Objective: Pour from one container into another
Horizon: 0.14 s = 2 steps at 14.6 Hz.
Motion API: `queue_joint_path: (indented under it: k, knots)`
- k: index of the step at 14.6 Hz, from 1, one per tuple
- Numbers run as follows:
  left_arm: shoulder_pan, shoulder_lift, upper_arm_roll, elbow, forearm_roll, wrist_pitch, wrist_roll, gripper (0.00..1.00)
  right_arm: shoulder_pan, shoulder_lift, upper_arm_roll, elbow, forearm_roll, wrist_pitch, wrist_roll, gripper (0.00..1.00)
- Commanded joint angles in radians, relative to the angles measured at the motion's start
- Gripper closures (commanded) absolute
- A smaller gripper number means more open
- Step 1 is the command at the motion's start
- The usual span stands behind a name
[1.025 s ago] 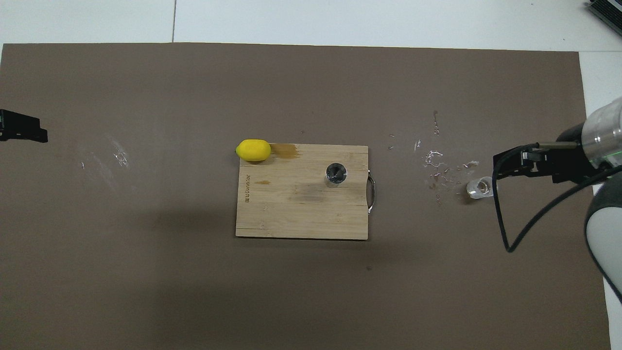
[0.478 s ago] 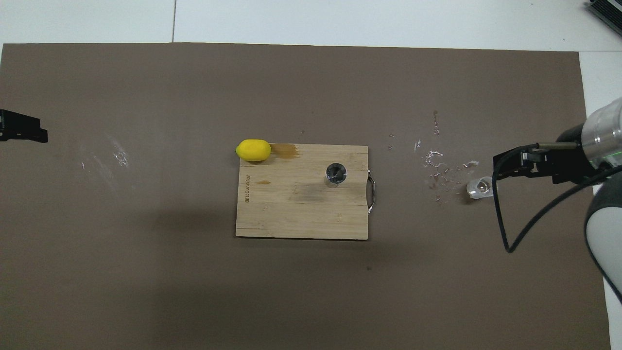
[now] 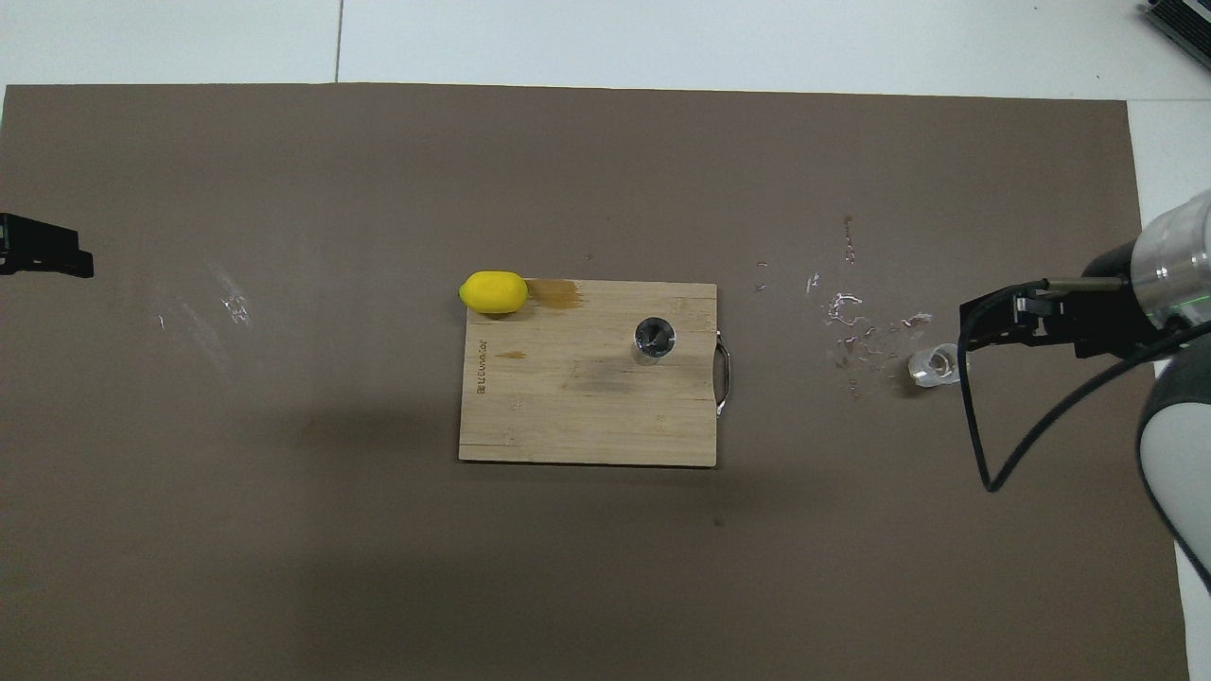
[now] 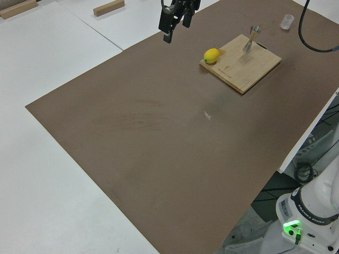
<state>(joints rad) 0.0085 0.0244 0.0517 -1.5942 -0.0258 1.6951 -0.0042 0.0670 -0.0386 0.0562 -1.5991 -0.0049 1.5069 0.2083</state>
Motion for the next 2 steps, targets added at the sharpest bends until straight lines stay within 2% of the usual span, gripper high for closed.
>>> queue_joint_path:
  k: [1,2]
  knots:
    - [-0.005,-0.027,0.005,-0.027,-0.008,-0.003,-0.011,0.00,-0.010,-0.015,0.005,-0.016,-0.007,-0.004,-0.026,0.00]
    - [-0.005,-0.027,0.005,-0.027,-0.008,-0.003,-0.011,0.00,-0.010,-0.015,0.005,-0.016,-0.007,-0.004,-0.024,0.00]
